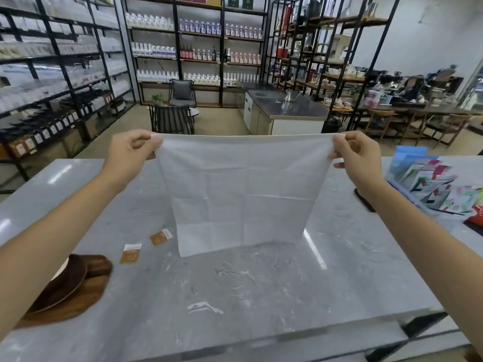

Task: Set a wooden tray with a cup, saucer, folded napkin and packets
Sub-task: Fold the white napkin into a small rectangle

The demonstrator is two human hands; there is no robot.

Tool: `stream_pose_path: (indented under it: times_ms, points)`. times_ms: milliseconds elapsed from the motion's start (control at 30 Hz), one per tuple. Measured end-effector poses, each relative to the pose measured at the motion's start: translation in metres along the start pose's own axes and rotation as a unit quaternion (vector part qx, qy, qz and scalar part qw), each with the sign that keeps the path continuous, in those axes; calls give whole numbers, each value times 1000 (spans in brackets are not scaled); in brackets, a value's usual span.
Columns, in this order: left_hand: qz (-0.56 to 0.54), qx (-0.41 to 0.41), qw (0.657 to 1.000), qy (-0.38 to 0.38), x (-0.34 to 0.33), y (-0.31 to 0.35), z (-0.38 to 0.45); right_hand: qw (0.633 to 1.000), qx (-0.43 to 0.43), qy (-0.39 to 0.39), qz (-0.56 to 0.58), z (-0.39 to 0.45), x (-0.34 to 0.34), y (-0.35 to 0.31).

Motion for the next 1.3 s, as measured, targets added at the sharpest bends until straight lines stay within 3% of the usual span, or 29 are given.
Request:
stream_pose_path:
  times_ms: [200,400,700,1000,1300]
  points:
    - [-4,-23,999,-30,7,11,-63,1000,13,-14,22,-66,16,16]
    - [65,21,995,-68,11,0,-154,999,-14,-42,15,-162,24,51]
    - [63,108,986,-111,-1,-47,-270,996,-76,-41,20,-273,36,105]
    - [18,128,990,-55,-19,-55,-268,994,-109,-17,18,-271,34,111]
    - [3,210,978,0,-45,-124,-201,987,-156,-27,13,-192,-14,149]
Point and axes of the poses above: each hand's wrist, its own z-axis towards the middle knuckle, its own x-axis out of the back of the hand, y = z × x, the point moved 4 cm from there along z, towards the middle knuckle, and after that the axes turned 6 degrees about -y, right-handed, at the moved point
